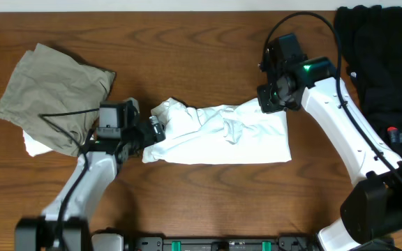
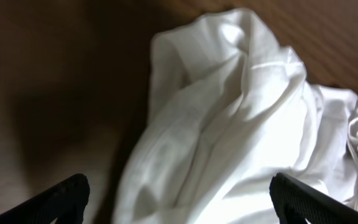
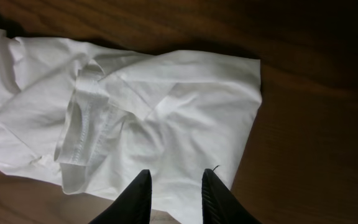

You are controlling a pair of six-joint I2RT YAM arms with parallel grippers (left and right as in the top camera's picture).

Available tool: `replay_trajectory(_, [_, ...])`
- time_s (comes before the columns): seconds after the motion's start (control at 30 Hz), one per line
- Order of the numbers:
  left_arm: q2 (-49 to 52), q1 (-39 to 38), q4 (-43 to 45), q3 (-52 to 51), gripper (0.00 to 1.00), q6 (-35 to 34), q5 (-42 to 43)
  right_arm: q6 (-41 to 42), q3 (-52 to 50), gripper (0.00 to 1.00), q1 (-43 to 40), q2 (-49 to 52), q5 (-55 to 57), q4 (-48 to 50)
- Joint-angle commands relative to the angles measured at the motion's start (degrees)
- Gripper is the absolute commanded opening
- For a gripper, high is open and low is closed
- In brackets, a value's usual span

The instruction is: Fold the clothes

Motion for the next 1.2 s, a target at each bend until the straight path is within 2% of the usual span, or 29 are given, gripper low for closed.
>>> replay_trajectory(0.0, [5.3,0.2,2.9,-0.2,0.95,2.7,7.1,0.4,0.3,0.25,-0.1,0.1,0.6,-0.2])
replay_trajectory(0.2, [11.6,0.2,5.6,-0.2,0.95,2.4,7.1,0.4,0.3,0.25,-0.2,0.1,0.7,-0.7])
replay_trajectory(0.27, [13.5,0.2,5.4,-0.2,0.91,2.4,8.5,0.4,0.3,0.25,-0.2,0.1,0.7,-0.6])
replay_trajectory(0.33, [15.1,0.0,5.5,-0.2,0.8,2.4,11.6,0.4,0.3,0.25,-0.2,0.1,0.7,-0.4])
replay_trajectory(0.43, [16.5,-0.9,5.7,-0.2,0.55,2.2,15.1,0.4,0.3,0.25,-0.2,0.1,0.7,-0.4])
replay_trajectory(0.5, [16.8,-1.6,5.7,-0.2,0.45,2.2,15.5,0.4,0.3,0.25,-0.2,0.1,0.7,-0.5])
replay_trajectory(0.57, [16.7,-1.7,5.9,-0.2,0.21,2.2,15.5,0.4,0.3,0.25,-0.2,0.1,0.7,-0.6])
replay_trajectory(0.6, [16.6,-1.5,5.9,-0.2,0.06,2.3,15.4,0.4,0.3,0.25,-0.2,0.1,0.7,-0.8])
replay_trajectory(0.73, [14.8,1.2,5.2,-0.2,0.06,2.3,15.4,0.4,0.3,0.24,-0.4,0.1,0.7,-1.2])
replay_trajectory(0.9, [8.1,8.7,0.0,0.6,0.06,2.9,11.5,0.4,0.3,0.22,-2.2,0.0,0.7,-2.2])
replay_trajectory(1.17, [-1.9,17.7,-5.9,5.7,0.06,5.0,11.0,0.4,0.3,0.21,-6.2,0.0,0.7,-3.7])
